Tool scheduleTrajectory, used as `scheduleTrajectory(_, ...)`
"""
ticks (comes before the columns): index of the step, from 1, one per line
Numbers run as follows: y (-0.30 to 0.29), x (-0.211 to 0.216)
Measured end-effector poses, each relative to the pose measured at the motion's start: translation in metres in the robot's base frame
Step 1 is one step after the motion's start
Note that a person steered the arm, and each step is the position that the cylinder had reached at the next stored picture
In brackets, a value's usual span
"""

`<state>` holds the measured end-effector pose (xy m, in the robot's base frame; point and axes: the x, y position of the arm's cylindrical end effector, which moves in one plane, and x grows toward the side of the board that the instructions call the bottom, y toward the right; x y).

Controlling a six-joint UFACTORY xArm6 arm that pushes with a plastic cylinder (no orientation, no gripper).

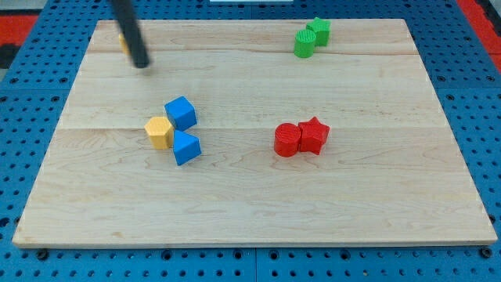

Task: Push the green blocks slightly to the left of the board

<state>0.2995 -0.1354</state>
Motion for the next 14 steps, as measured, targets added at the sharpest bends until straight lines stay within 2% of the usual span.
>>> scheduleTrajectory(2,0.2,-0.003)
scheduleTrajectory(3,0.311,-0.039)
scheduleTrajectory(4,0.312,-0.078)
scheduleTrajectory(6,0.201,-0.01)
scheduleTrajectory(7,0.235,-0.026)
scheduleTrajectory(9,0.24,-0.026)
scheduleTrajectory(11,0.327,-0.097)
scheduleTrajectory(12,0.314,-0.103)
scheduleTrajectory(13,0.259,-0.064)
scheduleTrajectory(14,0.241,-0.063)
